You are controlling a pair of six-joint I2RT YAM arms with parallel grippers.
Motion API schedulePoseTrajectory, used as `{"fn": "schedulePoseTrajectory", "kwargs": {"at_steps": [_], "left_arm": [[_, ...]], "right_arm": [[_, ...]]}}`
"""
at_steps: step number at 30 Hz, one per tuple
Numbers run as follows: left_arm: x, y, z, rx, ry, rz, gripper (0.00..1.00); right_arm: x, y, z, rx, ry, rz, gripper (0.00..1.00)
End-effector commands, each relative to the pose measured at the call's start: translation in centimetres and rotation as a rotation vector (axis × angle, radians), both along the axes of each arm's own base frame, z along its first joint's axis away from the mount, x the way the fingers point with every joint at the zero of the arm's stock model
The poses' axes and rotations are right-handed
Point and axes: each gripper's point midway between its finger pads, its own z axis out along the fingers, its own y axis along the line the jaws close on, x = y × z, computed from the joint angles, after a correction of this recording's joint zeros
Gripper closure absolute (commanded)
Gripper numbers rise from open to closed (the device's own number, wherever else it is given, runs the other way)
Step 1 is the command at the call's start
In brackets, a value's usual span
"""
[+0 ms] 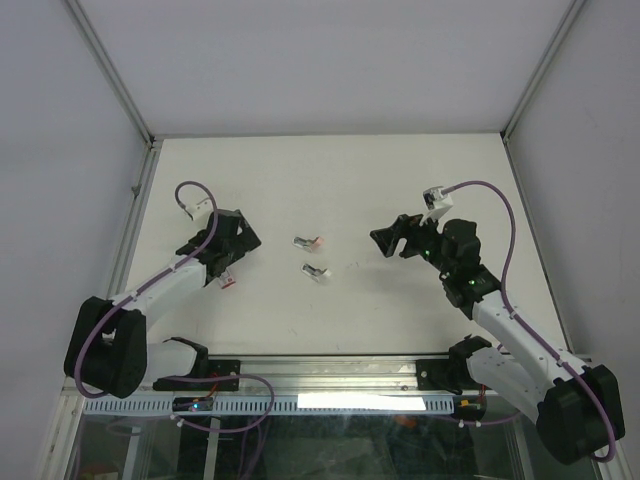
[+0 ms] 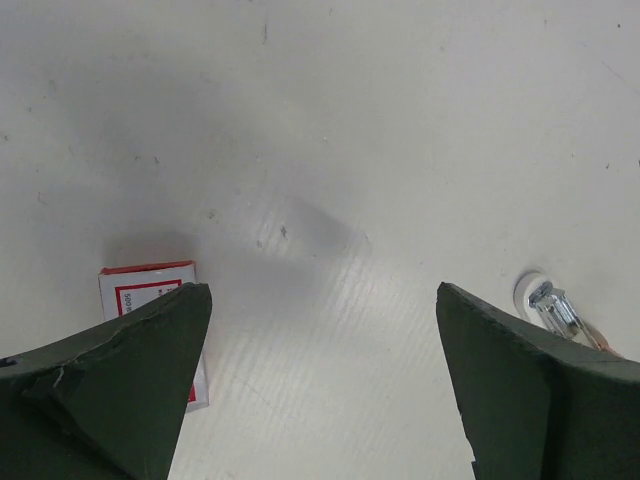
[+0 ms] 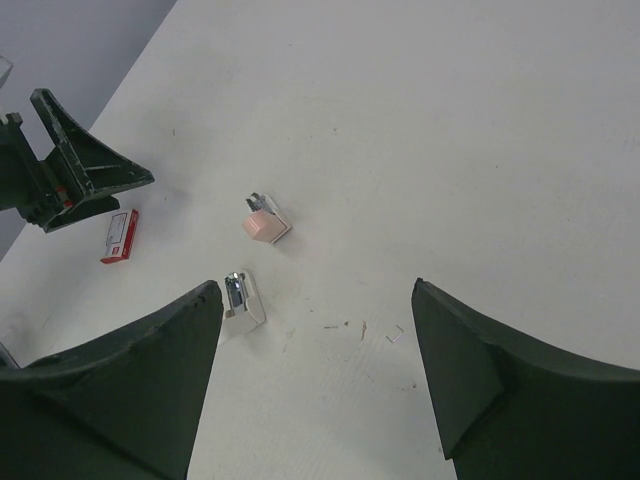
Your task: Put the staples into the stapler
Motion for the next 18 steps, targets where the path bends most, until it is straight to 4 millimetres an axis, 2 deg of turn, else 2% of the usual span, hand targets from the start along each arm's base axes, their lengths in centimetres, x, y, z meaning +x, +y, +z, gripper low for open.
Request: {"fn": "schedulePoseTrajectory", "kwargs": {"at_steps": [1,5,10,18], "left_arm": [[0.4,0.2,1.2,0.038,-0.016,-0.013,0.02],[-1.6,1.2,1.0,0.038,0.003,0.032,0.03],[-3.3,3.0,0.9,0.068,0.017,0.112,0.1],[-4.2,4.1,-1.3,0.132,0.116,0.158,0.29]], "right_arm": [[0.1,0.1,1.6,0.036,-0.043,0.008,0.21],[0.0,0.2,1.7,0.041,-0.046,0.013,0.21],[0.1,0.2,1.7,0.052,-0.039,0.009,0.21],[0.3,-0.2,2.1,0.065,-0.029,-0.027,0.21]]}}
